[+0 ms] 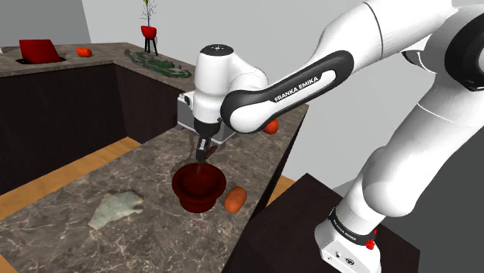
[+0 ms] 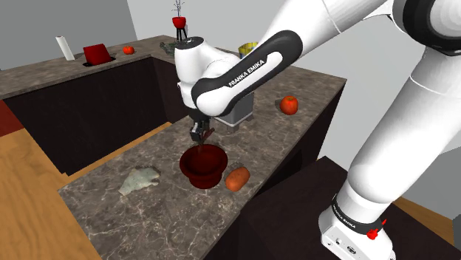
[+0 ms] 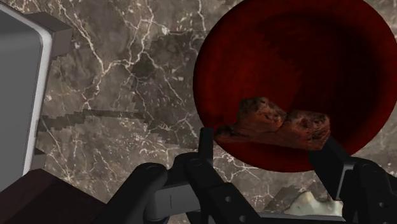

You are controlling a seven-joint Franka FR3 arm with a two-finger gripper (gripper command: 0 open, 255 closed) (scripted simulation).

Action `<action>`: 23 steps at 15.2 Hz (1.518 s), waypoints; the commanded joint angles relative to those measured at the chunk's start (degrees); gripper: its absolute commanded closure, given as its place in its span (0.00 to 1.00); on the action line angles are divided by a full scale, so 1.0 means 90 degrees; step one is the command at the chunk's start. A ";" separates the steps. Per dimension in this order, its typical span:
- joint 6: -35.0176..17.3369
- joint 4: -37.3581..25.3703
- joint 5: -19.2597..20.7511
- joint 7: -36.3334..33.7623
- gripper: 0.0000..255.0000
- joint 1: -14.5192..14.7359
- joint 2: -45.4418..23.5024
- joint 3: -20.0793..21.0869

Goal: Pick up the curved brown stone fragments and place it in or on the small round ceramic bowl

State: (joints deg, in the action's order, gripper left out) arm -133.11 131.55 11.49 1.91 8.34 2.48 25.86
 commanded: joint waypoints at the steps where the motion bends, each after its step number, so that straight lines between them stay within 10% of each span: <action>1: 0.0049 0.0089 -0.0079 -0.0113 1.00 0.0082 0.0134 0.0080; 23: -0.1184 0.0470 0.1040 -0.1067 1.00 0.0078 -0.0955 0.0004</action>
State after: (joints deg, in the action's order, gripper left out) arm -143.77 135.71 20.85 -7.69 9.03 -6.06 25.89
